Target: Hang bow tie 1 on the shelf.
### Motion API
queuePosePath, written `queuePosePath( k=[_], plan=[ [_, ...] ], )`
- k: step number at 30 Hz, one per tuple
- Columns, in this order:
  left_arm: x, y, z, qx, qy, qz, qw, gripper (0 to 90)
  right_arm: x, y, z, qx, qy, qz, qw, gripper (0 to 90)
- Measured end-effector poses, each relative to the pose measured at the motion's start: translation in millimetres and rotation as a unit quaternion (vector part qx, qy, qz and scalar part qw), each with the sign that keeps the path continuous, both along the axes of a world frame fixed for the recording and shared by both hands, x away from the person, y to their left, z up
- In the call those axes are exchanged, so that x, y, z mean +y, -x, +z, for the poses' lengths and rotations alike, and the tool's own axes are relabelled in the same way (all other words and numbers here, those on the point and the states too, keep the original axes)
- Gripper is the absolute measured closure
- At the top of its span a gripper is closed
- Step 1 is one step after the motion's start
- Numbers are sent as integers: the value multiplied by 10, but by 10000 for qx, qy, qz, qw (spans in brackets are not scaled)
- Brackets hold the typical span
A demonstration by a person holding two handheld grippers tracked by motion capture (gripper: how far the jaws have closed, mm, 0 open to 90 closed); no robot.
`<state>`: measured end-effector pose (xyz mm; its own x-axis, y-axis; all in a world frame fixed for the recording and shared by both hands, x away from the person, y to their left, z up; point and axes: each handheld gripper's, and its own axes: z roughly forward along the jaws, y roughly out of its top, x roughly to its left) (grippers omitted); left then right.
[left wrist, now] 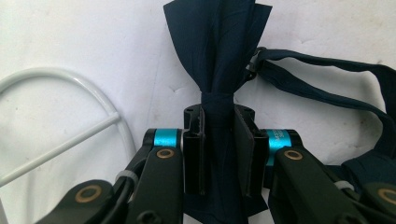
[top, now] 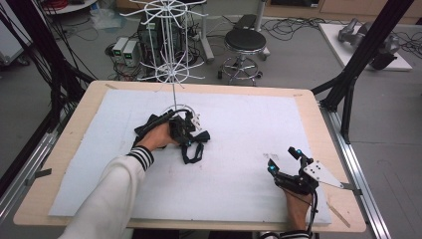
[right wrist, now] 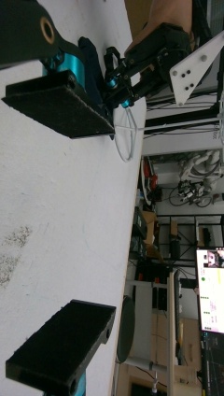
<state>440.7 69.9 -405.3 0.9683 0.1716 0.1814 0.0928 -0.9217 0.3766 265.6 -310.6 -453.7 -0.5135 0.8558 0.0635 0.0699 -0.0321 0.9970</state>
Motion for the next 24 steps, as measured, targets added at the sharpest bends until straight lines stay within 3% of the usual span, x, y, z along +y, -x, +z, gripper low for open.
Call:
queuePosePath(
  k=[12, 23, 24],
  plan=[
    [62, 53, 73, -18, 228, 157, 9996, 748, 1, -2, -1, -18, 12, -7, 10000, 111],
    [146, 154, 204, -132, 618, 320, 9975, 748, 2, -3, 0, -32, 23, -1, 10000, 111],
    [160, 166, 218, -128, 735, 373, 9965, 748, 1, -4, -1, -38, 28, 2, 10000, 111]
  ],
)
